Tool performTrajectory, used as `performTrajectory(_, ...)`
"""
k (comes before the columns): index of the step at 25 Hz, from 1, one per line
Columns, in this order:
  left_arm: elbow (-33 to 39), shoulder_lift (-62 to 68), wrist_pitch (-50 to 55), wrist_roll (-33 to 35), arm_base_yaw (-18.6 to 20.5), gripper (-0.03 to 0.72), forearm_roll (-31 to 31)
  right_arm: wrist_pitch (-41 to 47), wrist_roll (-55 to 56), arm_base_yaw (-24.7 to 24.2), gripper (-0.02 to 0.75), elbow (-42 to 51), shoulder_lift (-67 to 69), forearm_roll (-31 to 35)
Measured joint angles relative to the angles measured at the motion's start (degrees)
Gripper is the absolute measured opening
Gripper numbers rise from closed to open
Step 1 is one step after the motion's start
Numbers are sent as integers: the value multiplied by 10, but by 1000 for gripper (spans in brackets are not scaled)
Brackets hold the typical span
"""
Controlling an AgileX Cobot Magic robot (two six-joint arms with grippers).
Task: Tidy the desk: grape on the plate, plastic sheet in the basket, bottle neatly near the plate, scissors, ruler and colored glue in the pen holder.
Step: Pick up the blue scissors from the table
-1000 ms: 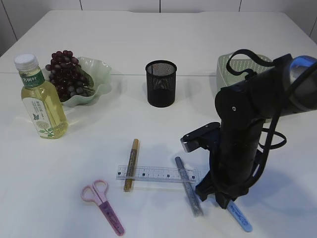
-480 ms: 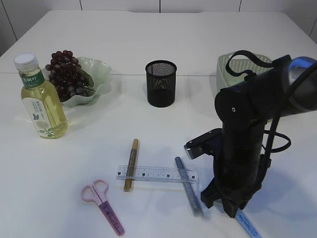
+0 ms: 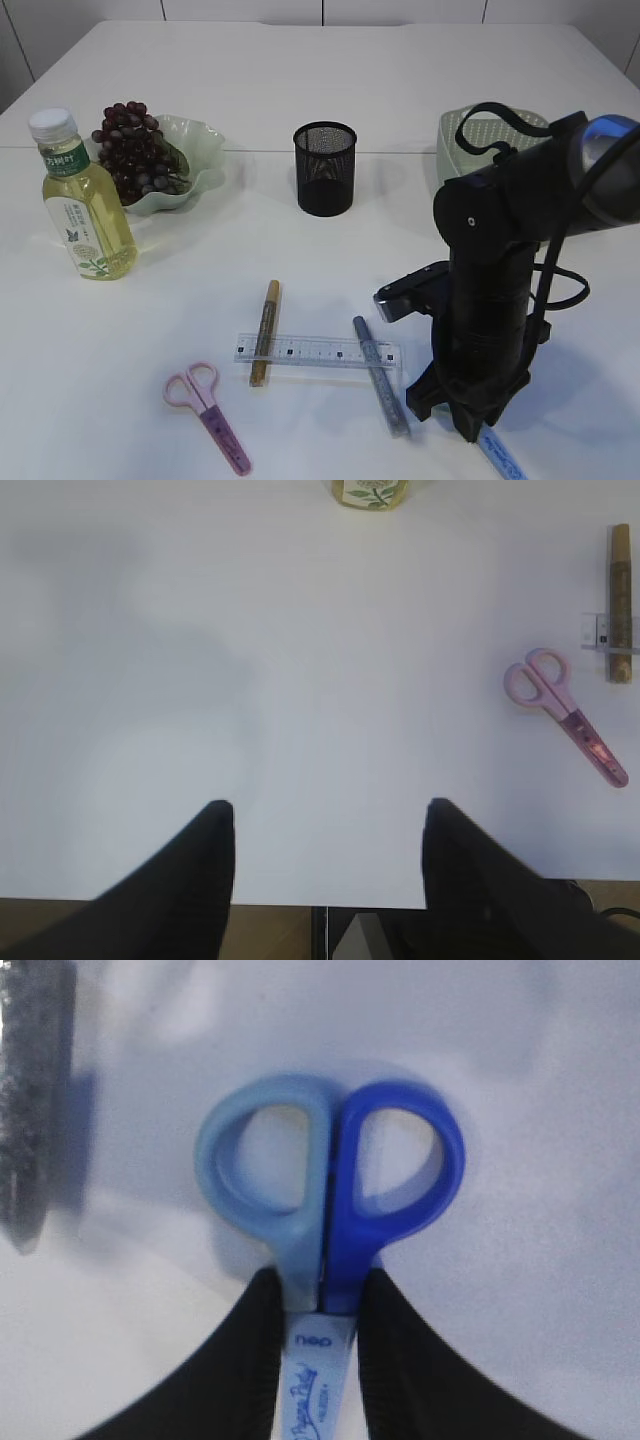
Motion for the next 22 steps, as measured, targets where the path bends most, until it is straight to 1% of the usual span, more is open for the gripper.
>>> performTrajectory(14,0,0,0,0,0,435,2,3,22,0,209,0,-41,3)
performTrajectory(22,0,0,0,0,0,435,6,-5,29,-4,209,0,-99,-5)
